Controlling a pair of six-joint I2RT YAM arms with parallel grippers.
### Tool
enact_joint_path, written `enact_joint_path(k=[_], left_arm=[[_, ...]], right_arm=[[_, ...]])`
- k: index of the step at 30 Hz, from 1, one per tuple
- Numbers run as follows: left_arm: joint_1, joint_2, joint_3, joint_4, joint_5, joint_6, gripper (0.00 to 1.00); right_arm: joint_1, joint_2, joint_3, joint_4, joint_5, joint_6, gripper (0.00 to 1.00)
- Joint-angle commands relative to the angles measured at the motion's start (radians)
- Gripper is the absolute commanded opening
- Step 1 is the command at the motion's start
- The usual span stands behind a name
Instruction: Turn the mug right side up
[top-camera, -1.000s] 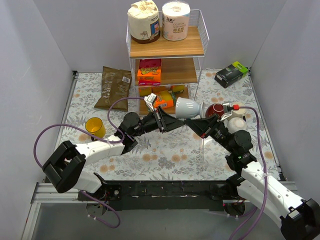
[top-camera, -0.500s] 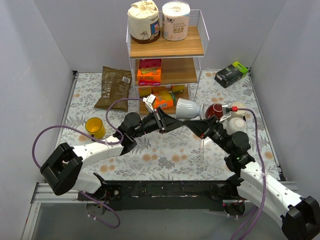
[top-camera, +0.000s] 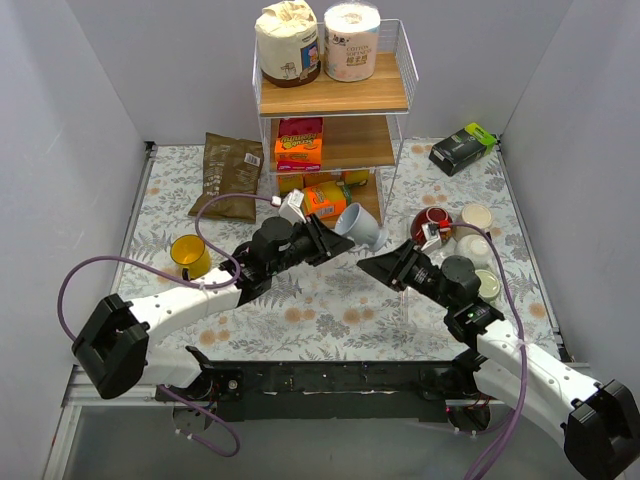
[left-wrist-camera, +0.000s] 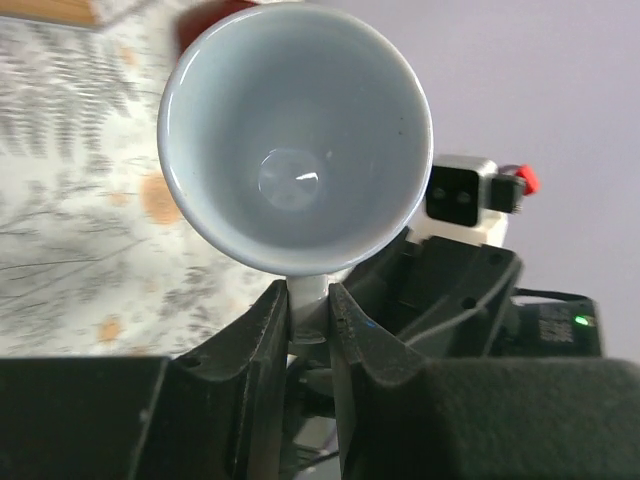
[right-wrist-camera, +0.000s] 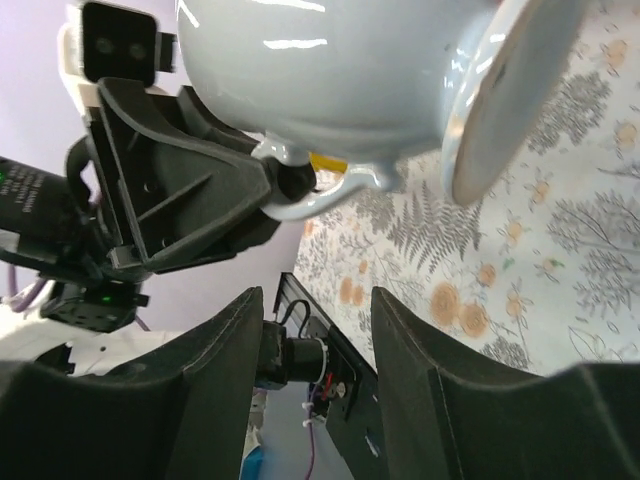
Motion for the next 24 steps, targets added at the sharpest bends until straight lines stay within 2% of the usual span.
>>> enact_joint_path(k=[1,6,7,16,20,24], left_arm=[[-0.002,-0.106,0.076,-0.189,-0.190,0.148,0.00],[-0.002,-0.180,0.085,-0.436,-0.368,0.267,0.00],[-0.002,-0.202,0.088,-0.507,-0.440,0.280,0.00],[-0.004,-0.275,0.091,-0.882,-0.818,0.339,0.00],[-0.004,-0.278,0.068,-0.978,-0.973,0.310,0.00],[0.001,-0.267,0.053,-0.958,-1.097,0.385,0.00]], right_arm=[[0.003,-0.012,0.043,-0.142,0.007,0.006,0.55],[0.003,-0.027,0.089,-0.300,0.025,-0.043,0.55],[0.003,-0.032,0.093,-0.327,0.027,-0.056,0.55],[0.001,-0.043,0.094,-0.373,0.053,-0.073,0.55],[-0.001,-0.035,0.109,-0.396,0.061,-0.090,0.54],[-0.004,-0.024,0.119,-0.407,0.059,-0.106,0.52]])
